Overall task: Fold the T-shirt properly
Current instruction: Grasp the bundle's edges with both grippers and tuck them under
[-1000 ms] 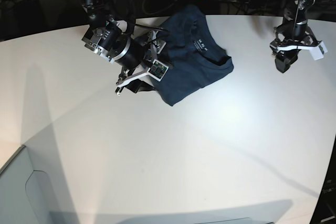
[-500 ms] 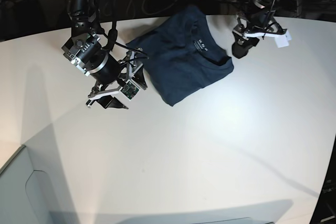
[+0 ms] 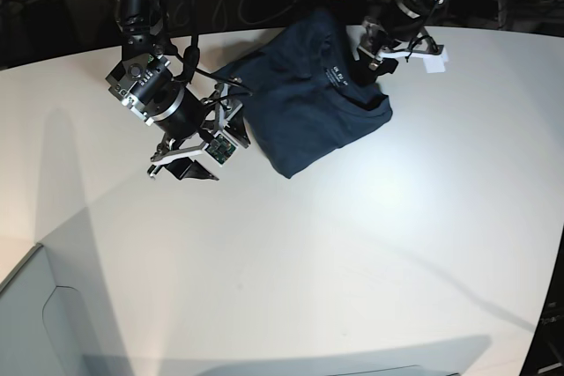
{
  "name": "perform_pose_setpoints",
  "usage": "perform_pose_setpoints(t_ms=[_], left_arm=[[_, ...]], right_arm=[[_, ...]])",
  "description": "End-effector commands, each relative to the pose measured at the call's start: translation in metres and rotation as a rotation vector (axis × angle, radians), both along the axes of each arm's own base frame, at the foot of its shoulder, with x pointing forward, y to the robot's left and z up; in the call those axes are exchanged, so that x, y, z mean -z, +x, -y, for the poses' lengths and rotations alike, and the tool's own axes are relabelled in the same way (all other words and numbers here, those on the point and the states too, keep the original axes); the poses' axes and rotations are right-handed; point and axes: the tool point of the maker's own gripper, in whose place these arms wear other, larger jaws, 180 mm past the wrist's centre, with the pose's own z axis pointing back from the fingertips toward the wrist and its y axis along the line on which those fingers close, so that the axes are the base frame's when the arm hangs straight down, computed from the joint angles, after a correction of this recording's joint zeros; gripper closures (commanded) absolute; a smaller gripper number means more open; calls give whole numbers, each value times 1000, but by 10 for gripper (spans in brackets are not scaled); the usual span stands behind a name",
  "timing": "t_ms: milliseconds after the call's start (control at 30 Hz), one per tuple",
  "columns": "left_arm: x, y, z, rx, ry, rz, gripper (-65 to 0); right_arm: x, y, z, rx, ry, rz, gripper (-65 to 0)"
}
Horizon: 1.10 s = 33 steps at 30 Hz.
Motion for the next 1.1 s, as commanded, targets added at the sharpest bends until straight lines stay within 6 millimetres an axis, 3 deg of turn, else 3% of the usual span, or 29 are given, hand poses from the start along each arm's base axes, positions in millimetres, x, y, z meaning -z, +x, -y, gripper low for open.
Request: perform_pose_setpoints(t_ms=[0, 233, 400, 467, 600, 767, 1067], left_arm=[[-2, 3, 6, 12, -15, 7, -350], [-8, 22, 25, 94, -32, 52, -350], [3, 30, 30, 101, -54, 36, -349], [5, 32, 30, 101, -58, 36, -349], [5, 34, 33, 131, -52, 39, -349], [2, 35, 36, 172, -39, 46, -349], [5, 33, 35, 168, -41, 36, -349]], right_arm=[[-11, 3, -5, -25, 24, 37, -396], [-11, 3, -5, -25, 24, 37, -396], [-11, 1, -8, -29, 30, 33, -376], [-9, -3, -15, -44, 26, 19, -297], [-13, -8, -37, -99, 52, 23, -11], [-16, 5, -66, -122, 117, 17, -2], [23, 31, -91, -164, 211, -77, 0]])
